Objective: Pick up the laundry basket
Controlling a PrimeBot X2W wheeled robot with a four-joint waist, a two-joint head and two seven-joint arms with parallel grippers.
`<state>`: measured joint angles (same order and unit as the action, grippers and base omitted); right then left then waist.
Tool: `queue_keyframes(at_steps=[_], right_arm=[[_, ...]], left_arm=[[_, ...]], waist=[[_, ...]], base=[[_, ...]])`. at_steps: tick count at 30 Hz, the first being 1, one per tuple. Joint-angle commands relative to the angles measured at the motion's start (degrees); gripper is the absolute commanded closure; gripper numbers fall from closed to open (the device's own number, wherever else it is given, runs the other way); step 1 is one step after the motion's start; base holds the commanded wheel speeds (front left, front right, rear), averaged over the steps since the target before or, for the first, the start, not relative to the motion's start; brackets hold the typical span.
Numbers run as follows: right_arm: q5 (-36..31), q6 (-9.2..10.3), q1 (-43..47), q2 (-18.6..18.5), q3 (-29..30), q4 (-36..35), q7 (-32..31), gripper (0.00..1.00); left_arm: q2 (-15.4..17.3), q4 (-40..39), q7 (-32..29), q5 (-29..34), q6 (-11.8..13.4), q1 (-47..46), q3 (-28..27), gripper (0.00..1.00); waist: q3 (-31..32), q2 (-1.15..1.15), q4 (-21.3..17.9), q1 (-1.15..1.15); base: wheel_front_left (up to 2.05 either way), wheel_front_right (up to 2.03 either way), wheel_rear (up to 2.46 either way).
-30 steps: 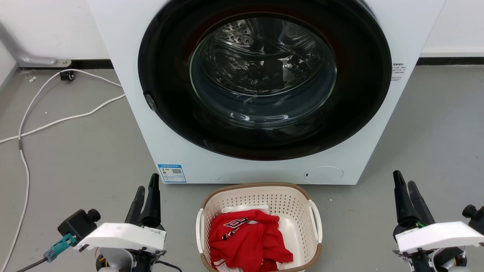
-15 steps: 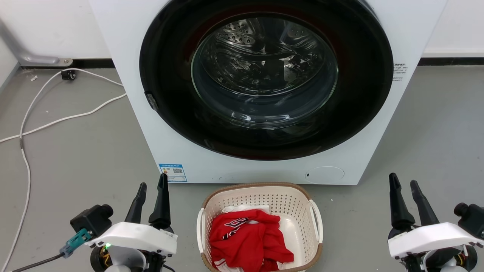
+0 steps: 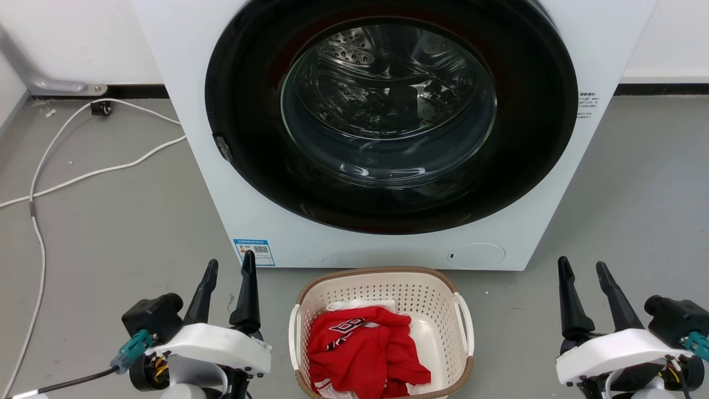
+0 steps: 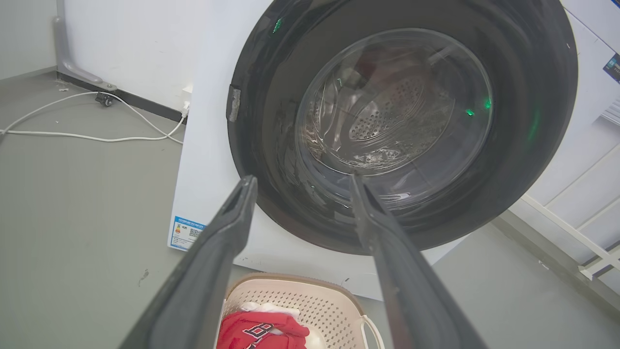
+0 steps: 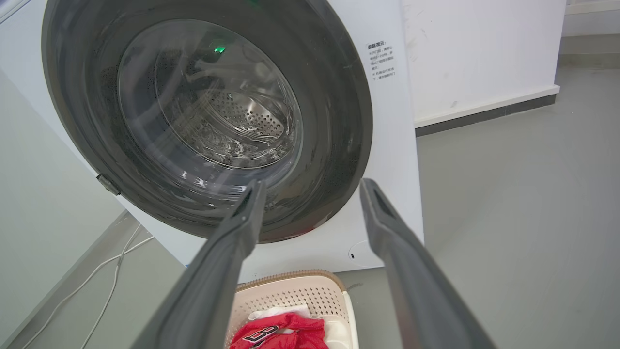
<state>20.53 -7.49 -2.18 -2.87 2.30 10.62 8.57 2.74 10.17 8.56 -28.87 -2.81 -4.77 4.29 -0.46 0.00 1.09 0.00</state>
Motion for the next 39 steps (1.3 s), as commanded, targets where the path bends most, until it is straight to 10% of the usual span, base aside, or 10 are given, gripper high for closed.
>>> queue_keyframes(at_steps=[1,39], right_arm=[[-1.89,0.00,-0.86,-0.10,-0.25,-0.42,0.63,0.00],[-22.95,0.01,0.18,-0.03,-0.67,0.83,4.77,0.00]], left_arm=[[0.18,-0.39,0.56,1.94,0.30,-1.20,0.24,0.00],[0.27,1.80,5.38,21.09,2.29,-1.66,2.69,0.00]], waist=[[-0.03,0.00,0.02,0.00],[-0.37,0.00,0.82,0.00]], base=[[0.00,0.00,0.00],[0.00,0.00,0.00]])
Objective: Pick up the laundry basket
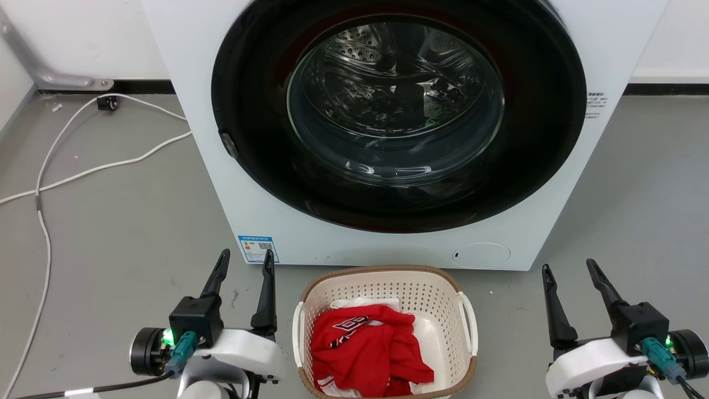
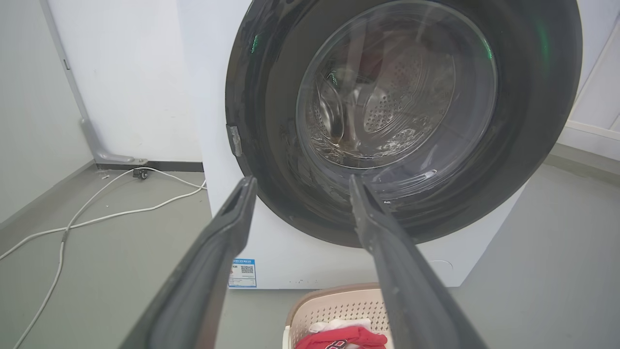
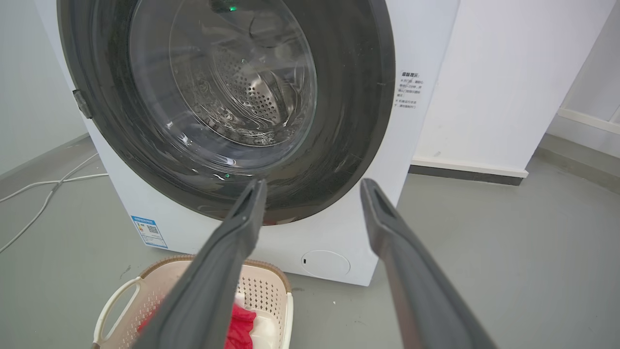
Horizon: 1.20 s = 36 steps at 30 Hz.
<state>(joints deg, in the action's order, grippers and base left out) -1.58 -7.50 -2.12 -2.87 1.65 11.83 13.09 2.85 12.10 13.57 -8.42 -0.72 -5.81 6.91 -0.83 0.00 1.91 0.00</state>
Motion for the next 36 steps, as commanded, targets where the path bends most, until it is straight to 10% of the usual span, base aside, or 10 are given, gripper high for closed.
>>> queue_keyframes(at_steps=[1,36], right_arm=[[-1.19,0.02,0.14,-0.03,-0.05,-0.41,0.35,0.00],[-2.46,0.03,-0.26,-0.01,-0.11,-0.38,-0.24,0.00]], left_arm=[[0.15,-0.07,0.44,1.05,0.23,-0.63,0.14,0.00],[0.08,0.51,1.74,5.25,0.66,-1.63,0.14,0.00]], waist=[[0.01,0.00,0.01,0.00],[-2.75,0.00,0.26,0.00]], base=[[0.00,0.00,0.00],[0.00,0.00,0.00]])
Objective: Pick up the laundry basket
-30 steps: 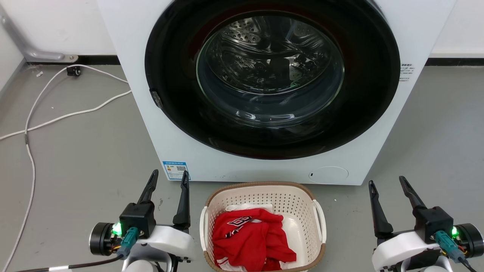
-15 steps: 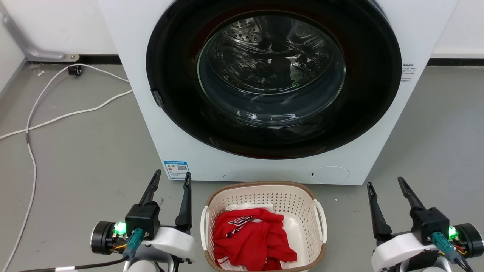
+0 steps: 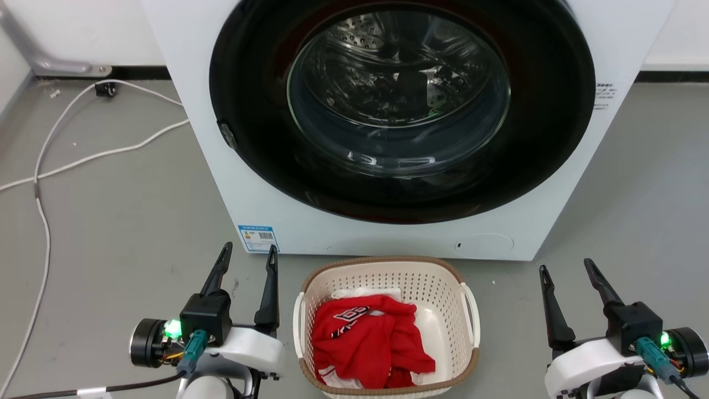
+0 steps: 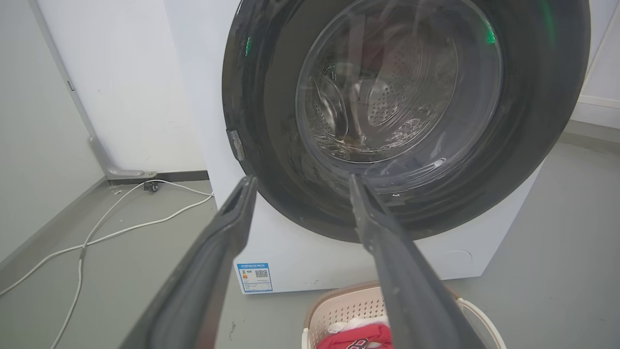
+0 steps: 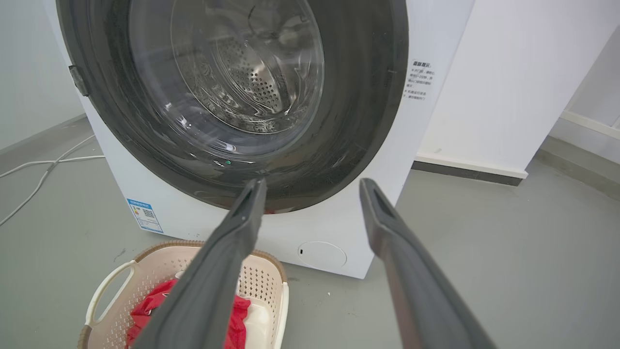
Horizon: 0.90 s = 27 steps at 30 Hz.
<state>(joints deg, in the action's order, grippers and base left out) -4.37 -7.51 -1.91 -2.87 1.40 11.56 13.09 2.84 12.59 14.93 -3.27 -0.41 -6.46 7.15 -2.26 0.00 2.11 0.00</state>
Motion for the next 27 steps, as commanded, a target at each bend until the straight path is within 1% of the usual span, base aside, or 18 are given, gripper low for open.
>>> queue_keyframes(at_steps=[1,6,10,13,20,27], right_arm=[[0.33,0.04,-0.47,-0.01,0.14,-0.12,-0.24,0.00],[0.69,0.04,-2.78,0.00,-0.09,0.37,-0.83,0.00],[1.17,0.04,-5.14,0.00,-0.41,0.96,-2.21,0.00],[1.52,0.04,-7.30,0.00,-1.03,1.93,-3.33,0.00],[1.88,0.04,-12.50,-0.01,-1.83,5.83,-6.04,0.00],[2.62,0.04,-18.16,0.00,-2.28,12.90,-8.08,0.00]], left_arm=[[0.09,0.02,0.39,0.10,0.36,-0.98,-0.10,0.00],[0.08,0.90,0.36,-0.17,0.45,-2.60,-0.55,0.00],[0.08,2.62,0.30,-0.98,0.63,-4.40,-0.95,0.00],[0.08,5.23,0.30,-2.10,0.24,-6.45,-1.21,0.00],[0.09,14.29,0.29,-5.32,-1.73,-11.96,-1.88,0.00],[0.08,24.74,0.30,-7.53,-4.06,-18.80,-2.41,0.00]], waist=[[-1.33,0.00,0.06,0.00],[-5.91,0.00,0.01,0.00],[-11.12,0.00,0.06,0.00],[-15.13,0.00,0.09,0.00],[-23.73,0.00,-0.07,0.00],[-30.63,0.00,-0.37,0.00]], base=[[0.00,0.00,0.00],[0.00,0.00,0.00],[0.00,0.00,0.00],[0.00,0.00,0.00],[0.00,0.00,0.00],[0.00,0.00,0.00]])
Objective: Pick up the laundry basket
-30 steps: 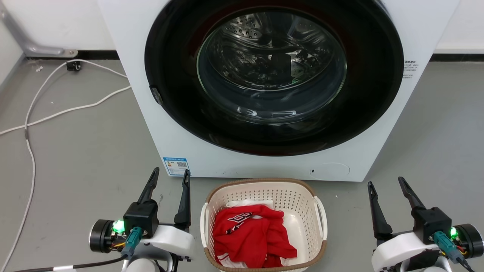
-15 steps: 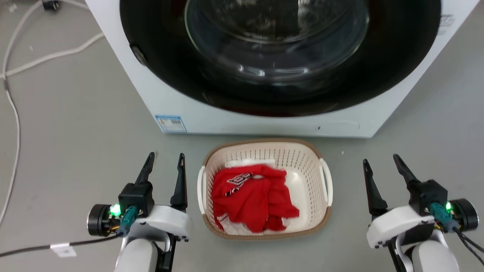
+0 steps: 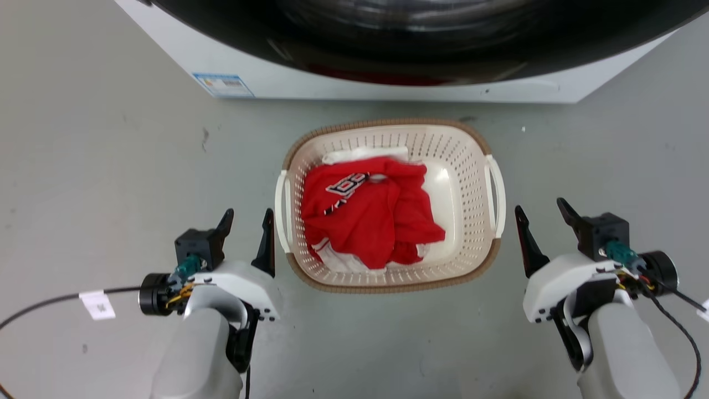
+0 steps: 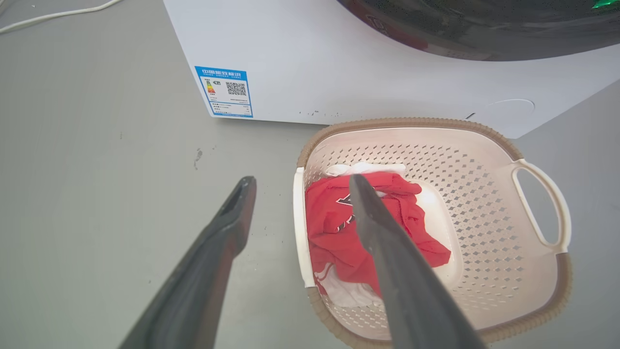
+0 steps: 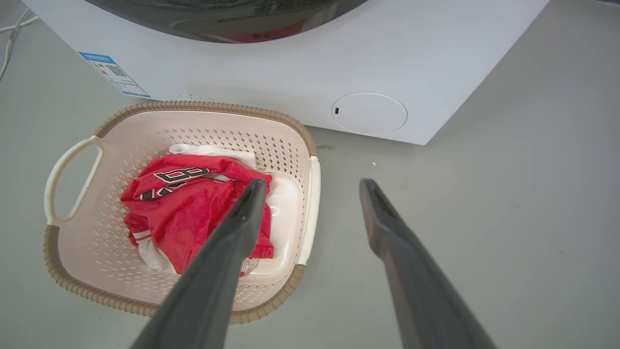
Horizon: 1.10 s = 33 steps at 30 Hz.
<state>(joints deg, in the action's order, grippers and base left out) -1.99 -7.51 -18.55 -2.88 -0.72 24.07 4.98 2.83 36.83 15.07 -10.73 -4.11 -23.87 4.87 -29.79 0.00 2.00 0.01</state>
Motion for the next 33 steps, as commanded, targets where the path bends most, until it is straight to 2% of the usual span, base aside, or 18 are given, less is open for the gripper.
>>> queue_keyframes(at_steps=[1,8,19,33], right_arm=[[0.62,0.04,-2.39,0.01,-0.31,1.61,-0.25,0.00],[1.41,0.04,-9.58,0.00,-1.87,9.50,-1.10,0.00],[6.08,0.04,-21.72,0.02,-6.35,23.00,-1.70,0.00],[14.18,0.04,-34.78,0.00,-16.08,37.32,-5.31,0.00]], left_arm=[[0.10,1.96,0.15,-0.38,-0.51,-2.42,-0.30,0.00],[0.82,11.35,0.15,-1.83,-1.95,-9.79,-0.99,0.00],[2.86,24.81,-0.08,-4.21,-3.28,-21.44,0.49,0.00],[4.72,31.47,-6.86,-11.49,-3.31,-31.20,7.17,0.00]], waist=[[-3.91,0.00,-0.36,-0.01],[-8.89,0.00,-1.51,-0.01],[-14.28,0.00,-3.08,-0.01],[-17.58,0.00,-4.14,-0.01]], base=[[0.00,0.00,0.00],[0.00,0.00,0.00],[0.00,0.00,0.00],[0.00,0.00,0.00]])
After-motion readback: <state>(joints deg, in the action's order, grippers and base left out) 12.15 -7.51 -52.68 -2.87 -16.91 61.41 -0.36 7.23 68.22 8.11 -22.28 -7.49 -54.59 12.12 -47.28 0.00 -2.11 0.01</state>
